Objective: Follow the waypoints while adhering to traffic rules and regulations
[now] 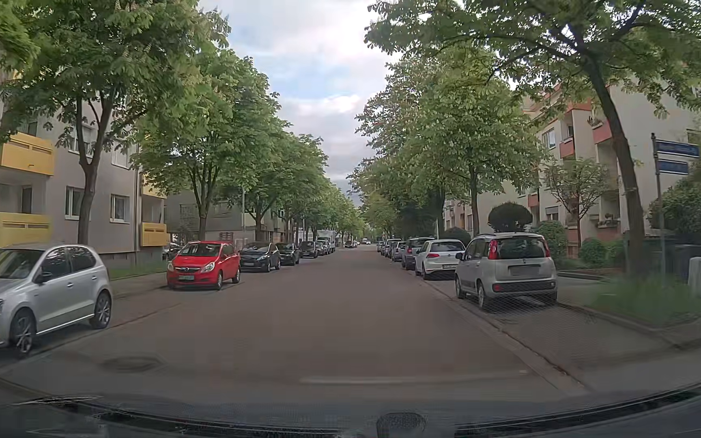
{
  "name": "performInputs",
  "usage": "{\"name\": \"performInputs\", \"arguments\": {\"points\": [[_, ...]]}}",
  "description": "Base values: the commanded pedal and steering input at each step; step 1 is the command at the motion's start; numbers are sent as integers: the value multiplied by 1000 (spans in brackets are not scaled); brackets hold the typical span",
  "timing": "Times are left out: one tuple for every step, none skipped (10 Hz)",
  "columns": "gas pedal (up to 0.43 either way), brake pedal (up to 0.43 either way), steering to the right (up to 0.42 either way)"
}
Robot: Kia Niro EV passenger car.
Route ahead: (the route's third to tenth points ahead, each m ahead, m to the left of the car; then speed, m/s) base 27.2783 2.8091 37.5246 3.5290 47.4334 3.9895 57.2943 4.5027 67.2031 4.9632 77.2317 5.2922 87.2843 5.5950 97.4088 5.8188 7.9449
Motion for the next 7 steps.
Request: {"name": "performInputs", "arguments": {"points": [[79, 0, 2], [67, 0, 2], [67, 0, 1], [67, 0, 0], [67, 0, 0], [67, 0, 0], [67, 0, 0]]}}
